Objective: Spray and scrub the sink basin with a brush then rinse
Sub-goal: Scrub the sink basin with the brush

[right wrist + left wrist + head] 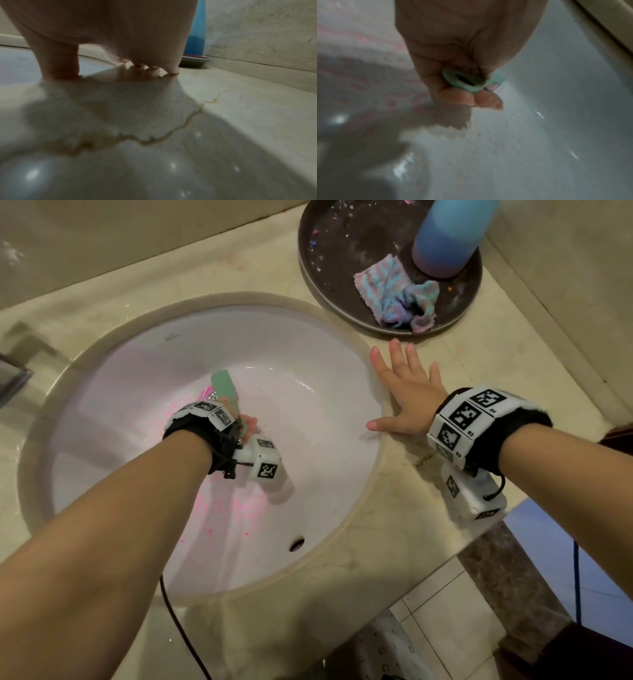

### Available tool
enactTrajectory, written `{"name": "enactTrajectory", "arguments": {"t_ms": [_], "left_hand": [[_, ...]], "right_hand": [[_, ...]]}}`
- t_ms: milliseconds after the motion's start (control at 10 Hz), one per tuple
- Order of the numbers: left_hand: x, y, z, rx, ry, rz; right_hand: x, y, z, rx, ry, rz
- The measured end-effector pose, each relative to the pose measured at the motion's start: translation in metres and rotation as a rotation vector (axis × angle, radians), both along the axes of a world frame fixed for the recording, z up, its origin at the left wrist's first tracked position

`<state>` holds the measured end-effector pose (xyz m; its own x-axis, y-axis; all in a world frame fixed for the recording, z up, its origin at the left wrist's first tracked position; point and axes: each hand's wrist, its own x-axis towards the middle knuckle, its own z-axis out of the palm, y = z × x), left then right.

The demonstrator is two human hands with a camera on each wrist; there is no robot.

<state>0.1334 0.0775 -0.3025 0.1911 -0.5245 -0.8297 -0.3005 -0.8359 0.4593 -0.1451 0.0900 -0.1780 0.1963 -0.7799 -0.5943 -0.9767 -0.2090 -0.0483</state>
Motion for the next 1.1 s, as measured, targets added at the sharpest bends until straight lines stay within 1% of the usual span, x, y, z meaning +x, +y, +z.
{"name": "enactTrajectory", "arguments": {"t_ms": [100,200,300,400,500,600,700,800,900,1000,1100], "left_hand": [[-0.018,-0.002,0.012,-0.026,0.080,0.137],[-0.040,0.004,0.025,-0.023,0.082,0.001],[-0.061,0.008,0.032,0.060,0.137,-0.068],[-0.057,0.003,0.024,0.048,0.118,-0.055],[-0.033,-0.002,0.012,0.023,0.039,0.072],[-0.004,-0.005,-0.002,0.015,0.003,0.180],[0.004,-0.007,-0.009,0.070,0.081,0.250],[-0.015,-0.004,0.011,0.059,0.167,0.221],[-0.040,-0.002,0.026,0.015,0.130,0.116],[-0.065,0.004,0.027,0.023,0.147,-0.103],[-0.072,0.009,0.018,0.108,0.162,-0.261]], "right_hand": [[-0.001,0.000,0.000,0.005,-0.008,-0.001],[-0.001,-0.001,0.001,0.010,-0.008,-0.002],[-0.001,-0.001,0.000,0.006,-0.004,0.002],[-0.001,-0.001,0.001,0.004,-0.004,0.002],[-0.001,-0.001,0.000,0.006,0.000,0.007],[-0.001,-0.001,-0.001,0.006,0.003,0.012],[-0.001,-0.002,-0.001,0.003,0.007,0.011],[-0.001,-0.002,0.000,0.010,0.010,0.012],[-0.001,-0.002,0.000,0.013,0.010,0.013],[0.000,-0.002,0.000,0.016,0.006,0.005],[0.000,-0.002,0.000,0.015,0.007,0.004]]}}
